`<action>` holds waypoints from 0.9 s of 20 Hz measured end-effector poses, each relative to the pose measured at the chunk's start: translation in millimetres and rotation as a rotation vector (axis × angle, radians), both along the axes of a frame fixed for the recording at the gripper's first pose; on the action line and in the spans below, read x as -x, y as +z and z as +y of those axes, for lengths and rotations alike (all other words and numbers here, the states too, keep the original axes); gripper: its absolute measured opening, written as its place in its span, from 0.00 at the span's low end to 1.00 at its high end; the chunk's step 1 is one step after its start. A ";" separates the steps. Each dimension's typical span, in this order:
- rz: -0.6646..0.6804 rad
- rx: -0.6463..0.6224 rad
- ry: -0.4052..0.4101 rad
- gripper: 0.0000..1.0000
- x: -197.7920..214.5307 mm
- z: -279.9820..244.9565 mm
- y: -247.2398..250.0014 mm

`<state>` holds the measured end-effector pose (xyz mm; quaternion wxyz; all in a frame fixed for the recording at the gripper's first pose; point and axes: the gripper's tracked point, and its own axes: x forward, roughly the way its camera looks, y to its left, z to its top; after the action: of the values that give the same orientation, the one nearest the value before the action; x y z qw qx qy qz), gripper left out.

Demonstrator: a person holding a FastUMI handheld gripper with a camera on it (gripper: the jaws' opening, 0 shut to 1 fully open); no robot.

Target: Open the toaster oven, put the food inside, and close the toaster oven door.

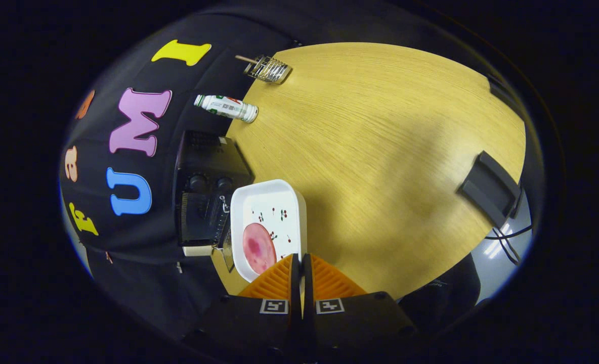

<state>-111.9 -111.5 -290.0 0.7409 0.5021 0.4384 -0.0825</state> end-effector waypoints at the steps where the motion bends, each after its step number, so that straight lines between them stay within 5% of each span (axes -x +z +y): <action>1: -0.013 -0.008 -0.003 0.06 2.0 11.0 7.0; 8: -0.078 -0.059 0.018 0.05 -25.2 93.8 42.1; 18: -0.050 -0.078 0.064 0.05 -117.4 178.7 12.3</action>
<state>5.5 67.2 -277.7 0.7337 0.5182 0.4385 -0.0289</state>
